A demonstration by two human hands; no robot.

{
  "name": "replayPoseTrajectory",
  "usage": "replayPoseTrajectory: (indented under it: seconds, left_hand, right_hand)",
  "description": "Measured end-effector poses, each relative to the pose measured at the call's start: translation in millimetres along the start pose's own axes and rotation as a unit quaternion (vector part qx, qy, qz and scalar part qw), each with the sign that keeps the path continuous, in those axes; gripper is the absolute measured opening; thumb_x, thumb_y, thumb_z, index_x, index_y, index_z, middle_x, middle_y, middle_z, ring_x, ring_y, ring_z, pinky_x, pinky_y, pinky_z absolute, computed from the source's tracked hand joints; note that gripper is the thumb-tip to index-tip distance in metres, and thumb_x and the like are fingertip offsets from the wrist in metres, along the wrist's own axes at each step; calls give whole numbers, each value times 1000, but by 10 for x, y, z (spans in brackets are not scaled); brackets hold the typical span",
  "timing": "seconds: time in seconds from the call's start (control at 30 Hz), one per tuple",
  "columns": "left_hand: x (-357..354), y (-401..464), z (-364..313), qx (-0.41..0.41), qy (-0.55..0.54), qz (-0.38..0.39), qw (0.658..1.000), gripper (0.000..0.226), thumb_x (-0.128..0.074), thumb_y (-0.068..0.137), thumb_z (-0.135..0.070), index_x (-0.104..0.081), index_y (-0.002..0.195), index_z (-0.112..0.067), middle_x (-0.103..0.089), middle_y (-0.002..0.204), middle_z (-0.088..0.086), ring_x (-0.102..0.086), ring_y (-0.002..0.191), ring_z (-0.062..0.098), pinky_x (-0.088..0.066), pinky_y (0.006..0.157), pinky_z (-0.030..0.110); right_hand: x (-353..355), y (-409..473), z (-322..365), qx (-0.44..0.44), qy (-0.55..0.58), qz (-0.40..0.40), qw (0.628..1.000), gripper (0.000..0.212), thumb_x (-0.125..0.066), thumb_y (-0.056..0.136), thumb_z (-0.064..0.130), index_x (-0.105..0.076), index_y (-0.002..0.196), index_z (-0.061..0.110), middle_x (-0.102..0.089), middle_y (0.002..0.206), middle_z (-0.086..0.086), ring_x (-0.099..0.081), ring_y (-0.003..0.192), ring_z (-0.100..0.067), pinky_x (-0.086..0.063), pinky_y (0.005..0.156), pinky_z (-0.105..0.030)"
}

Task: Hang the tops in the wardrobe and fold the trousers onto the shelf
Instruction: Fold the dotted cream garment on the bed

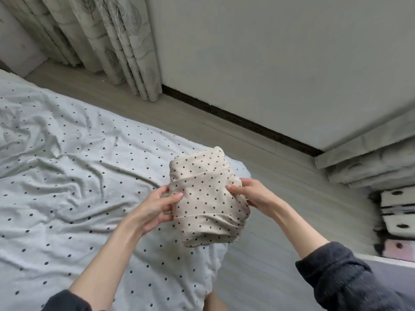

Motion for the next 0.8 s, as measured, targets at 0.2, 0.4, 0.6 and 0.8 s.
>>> replayPoseTrajectory:
  seconds: [0.2,0.4,0.6,0.8]
  left_hand:
    - [-896,-516,152,-17,89,122,988,30,-63,85,-5,-58,113,-14,-71,95,8,-67,84,22,-59,63,35]
    - [-2115,-1198,464,-19,212,257,943,51,-71,73,-11,-51,119,-11,-69,110,12,-68,97,26,-60,71,41]
    - [-3790,-1986,898,-49,311,402,860,38,-70,81,-6,-54,115,-9,-68,109,12,-69,88,22,-58,62,35]
    - [-5585,-3133,1288,-114,363,527,760,43,-73,79,-10,-53,117,-11,-68,106,11,-69,80,17,-58,66,36]
  right_hand:
    - [436,-1317,-599,21,59,-107,992,18,-61,88,16,-67,104,21,-71,97,3,-66,85,-12,-48,69,-22]
    - [851,-2830,-1384,23,142,-238,961,20,-60,88,15,-66,107,18,-71,99,-1,-67,87,-14,-52,74,-25]
    - [1323,-4601,-2120,28,212,-405,889,22,-57,89,10,-66,107,18,-71,97,1,-67,84,-13,-53,74,-27]
    - [1816,-6462,-2631,44,239,-580,778,20,-58,88,7,-67,100,21,-70,106,-3,-65,103,-21,-47,99,-42]
Point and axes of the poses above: each hand's wrist, its own y-axis towards the middle knuckle, its own x-axis out of the back of the hand, z = x × y, the point moved 4 cm from there along y, towards the middle knuckle
